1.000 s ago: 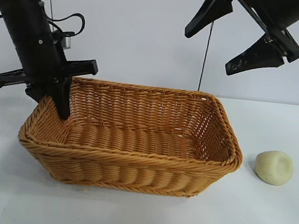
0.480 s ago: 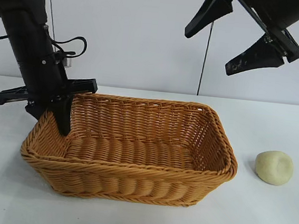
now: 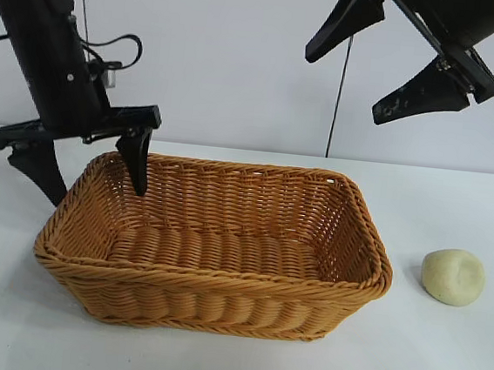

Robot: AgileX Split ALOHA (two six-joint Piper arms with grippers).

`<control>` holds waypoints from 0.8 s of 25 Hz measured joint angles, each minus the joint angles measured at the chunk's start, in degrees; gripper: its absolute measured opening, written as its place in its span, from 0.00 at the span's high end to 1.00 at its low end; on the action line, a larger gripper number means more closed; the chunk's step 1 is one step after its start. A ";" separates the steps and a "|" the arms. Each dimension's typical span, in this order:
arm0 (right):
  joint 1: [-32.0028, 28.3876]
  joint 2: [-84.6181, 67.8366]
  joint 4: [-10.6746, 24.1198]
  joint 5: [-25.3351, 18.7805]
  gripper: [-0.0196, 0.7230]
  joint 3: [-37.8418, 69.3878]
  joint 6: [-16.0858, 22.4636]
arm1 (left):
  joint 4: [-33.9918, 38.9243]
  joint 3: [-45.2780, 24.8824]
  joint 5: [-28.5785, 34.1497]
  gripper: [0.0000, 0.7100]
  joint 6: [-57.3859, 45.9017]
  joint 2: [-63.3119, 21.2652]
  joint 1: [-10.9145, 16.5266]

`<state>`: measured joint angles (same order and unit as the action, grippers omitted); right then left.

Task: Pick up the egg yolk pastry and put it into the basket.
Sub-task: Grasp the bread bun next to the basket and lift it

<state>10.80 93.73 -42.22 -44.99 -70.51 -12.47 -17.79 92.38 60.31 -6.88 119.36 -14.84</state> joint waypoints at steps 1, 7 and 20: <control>0.00 0.00 0.00 0.00 0.13 0.00 0.00 | 0.35 0.93 0.83 0.02 0.17 -0.91 0.00; 0.00 0.00 0.00 0.00 0.13 0.00 0.00 | 5.17 8.99 6.17 0.02 1.06 -4.64 0.00; 0.00 0.00 0.00 0.00 0.13 0.00 0.00 | 16.72 11.51 9.13 0.02 1.48 -4.81 8.32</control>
<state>10.80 93.73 -42.22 -44.99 -70.51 -12.47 -1.07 103.90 69.44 -5.40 114.55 -6.52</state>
